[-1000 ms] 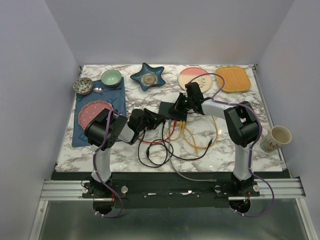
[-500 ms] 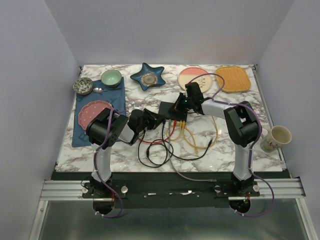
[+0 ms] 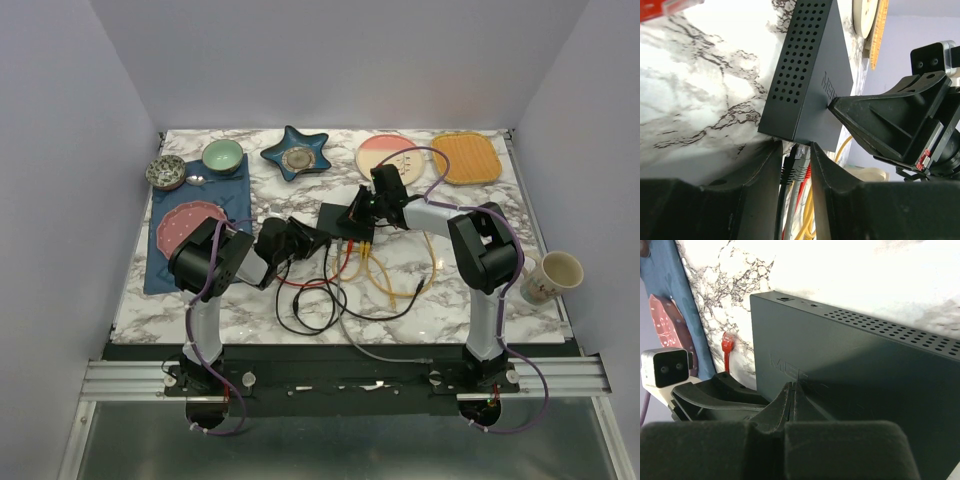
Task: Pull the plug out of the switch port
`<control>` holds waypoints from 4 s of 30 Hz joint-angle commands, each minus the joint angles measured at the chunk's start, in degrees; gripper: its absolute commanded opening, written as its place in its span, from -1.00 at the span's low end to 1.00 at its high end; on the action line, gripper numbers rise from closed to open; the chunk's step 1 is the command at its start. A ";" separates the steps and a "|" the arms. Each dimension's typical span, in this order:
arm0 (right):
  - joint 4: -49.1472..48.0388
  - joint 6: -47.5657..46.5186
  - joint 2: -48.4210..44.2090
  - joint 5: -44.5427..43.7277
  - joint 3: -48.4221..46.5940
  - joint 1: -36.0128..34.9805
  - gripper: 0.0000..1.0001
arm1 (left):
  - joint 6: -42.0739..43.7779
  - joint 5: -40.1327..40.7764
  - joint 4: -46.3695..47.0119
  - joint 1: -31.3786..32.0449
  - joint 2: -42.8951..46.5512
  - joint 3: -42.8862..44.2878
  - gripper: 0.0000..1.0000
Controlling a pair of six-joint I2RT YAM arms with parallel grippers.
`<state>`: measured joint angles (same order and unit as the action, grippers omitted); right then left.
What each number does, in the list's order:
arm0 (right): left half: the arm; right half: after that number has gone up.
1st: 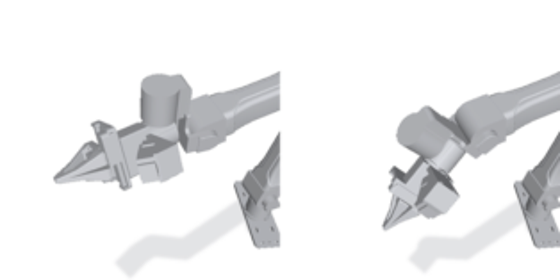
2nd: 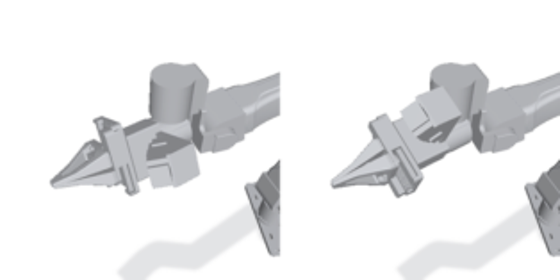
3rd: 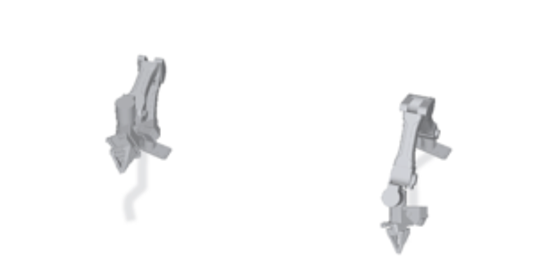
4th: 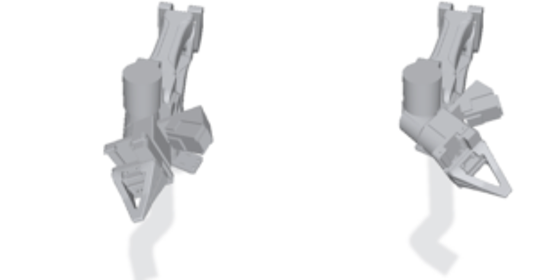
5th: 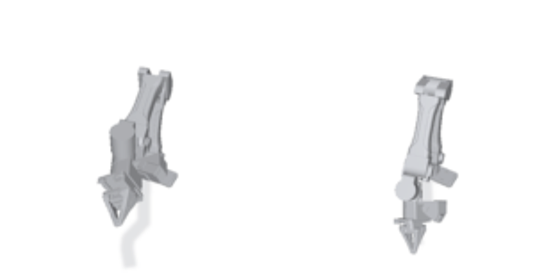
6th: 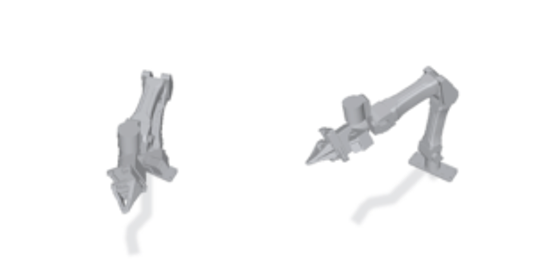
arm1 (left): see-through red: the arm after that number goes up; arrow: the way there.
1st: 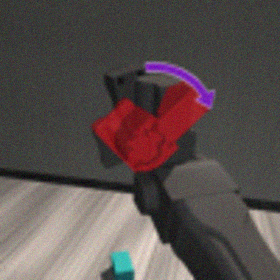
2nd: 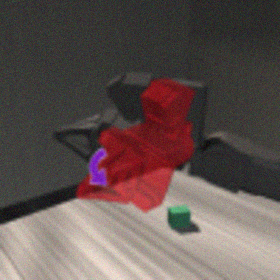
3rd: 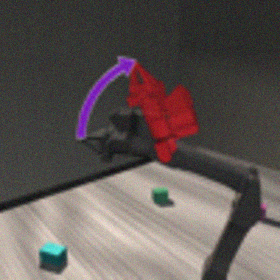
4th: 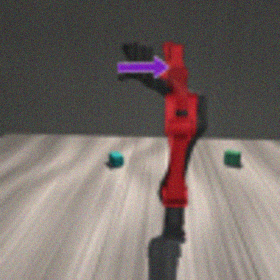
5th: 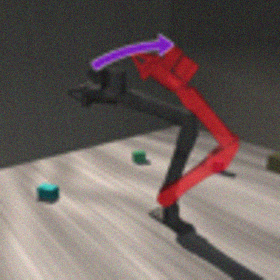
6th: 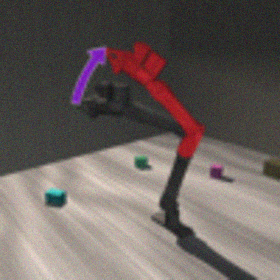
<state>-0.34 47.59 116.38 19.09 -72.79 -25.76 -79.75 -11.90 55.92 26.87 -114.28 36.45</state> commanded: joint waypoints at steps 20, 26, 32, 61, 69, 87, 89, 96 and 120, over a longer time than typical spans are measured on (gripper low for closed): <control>2.10 -0.48 2.45 -0.11 1.25 0.45 -0.99 | 8.73 0.21 -16.28 1.69 -1.30 1.88 -0.37; 2.10 -0.40 2.80 -0.02 1.34 0.53 -0.99 | 9.17 0.21 -16.11 1.95 -1.21 0.65 -0.22; 2.10 -0.48 2.89 -0.02 1.43 0.53 -0.99 | 8.99 0.12 -15.75 2.13 -1.65 1.08 -0.24; -1.85 -1.01 -8.36 -2.39 11.34 -1.31 -0.99 | 6.36 -0.84 -13.65 2.31 -4.46 2.14 -1.00; -1.42 -1.10 -5.64 -0.37 11.01 -2.81 -0.99 | 6.18 -1.19 -13.21 2.31 -4.73 2.23 -1.00; 5.00 -1.98 -2.64 -4.76 3.36 -2.37 -0.99 | 9.43 0.91 -18.30 2.57 7.13 -6.82 -1.00; 5.08 -2.94 -5.80 -7.22 4.59 -2.37 -0.99 | 9.35 2.57 -22.07 0.38 12.92 -8.32 -1.00; 2.36 -4.35 -16.00 -12.58 11.62 -2.37 -0.99 | 12.42 13.11 -46.14 -4.90 32.44 -8.24 -0.98; 0.88 1.44 -15.82 -10.92 15.04 3.51 -0.75 | 17.34 5.76 -40.54 -3.76 26.41 8.01 0.70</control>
<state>1.76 44.97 101.14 7.99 -60.42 -25.06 -63.64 -0.80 9.82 22.39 -81.08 38.11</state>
